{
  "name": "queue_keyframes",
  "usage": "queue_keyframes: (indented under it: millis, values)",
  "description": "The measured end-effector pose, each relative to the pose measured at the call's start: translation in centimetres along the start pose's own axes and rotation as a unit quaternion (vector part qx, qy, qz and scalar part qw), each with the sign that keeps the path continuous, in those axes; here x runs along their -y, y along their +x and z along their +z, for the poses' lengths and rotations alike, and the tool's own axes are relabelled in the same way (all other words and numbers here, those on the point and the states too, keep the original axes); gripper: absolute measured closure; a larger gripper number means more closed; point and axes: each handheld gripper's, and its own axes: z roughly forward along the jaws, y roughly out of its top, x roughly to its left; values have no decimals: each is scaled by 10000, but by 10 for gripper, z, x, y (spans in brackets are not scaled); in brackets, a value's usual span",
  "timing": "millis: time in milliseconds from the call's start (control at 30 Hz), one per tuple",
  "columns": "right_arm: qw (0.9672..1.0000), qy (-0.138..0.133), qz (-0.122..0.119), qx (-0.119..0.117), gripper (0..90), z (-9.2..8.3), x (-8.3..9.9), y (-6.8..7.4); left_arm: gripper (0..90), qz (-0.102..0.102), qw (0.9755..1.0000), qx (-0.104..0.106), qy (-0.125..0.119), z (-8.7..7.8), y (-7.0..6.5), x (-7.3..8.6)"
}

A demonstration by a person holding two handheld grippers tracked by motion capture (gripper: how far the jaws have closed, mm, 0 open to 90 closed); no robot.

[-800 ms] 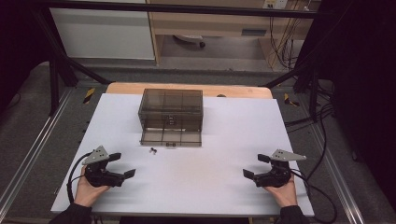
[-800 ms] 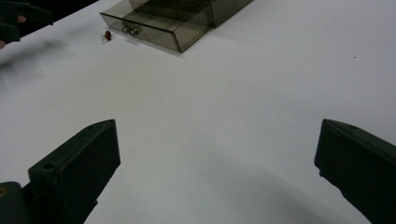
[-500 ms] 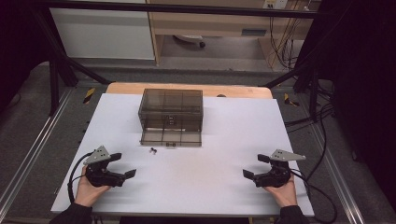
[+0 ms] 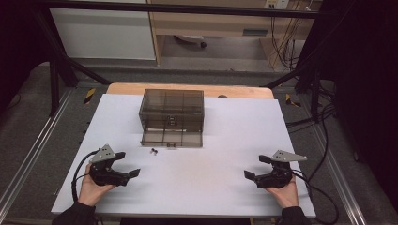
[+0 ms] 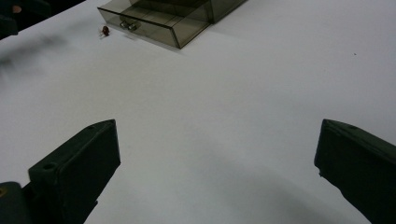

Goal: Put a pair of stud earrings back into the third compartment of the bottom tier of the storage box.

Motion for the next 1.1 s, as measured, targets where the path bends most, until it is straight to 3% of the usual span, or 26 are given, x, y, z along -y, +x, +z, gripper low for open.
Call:
queue_keyframes:
  millis: [467,733,1100]
  values:
    - [10000,-1,10,15,9,-1,0,1,62,-11,9999,-97,135,8,-2,-14]
    - [10000,77,-42,34,9,1,1,1,86,-14,9989,-261,384,20,0,-24]
    - [9999,104,-64,58,9,2,1,1,213,-148,9974,-389,588,38,0,-34]
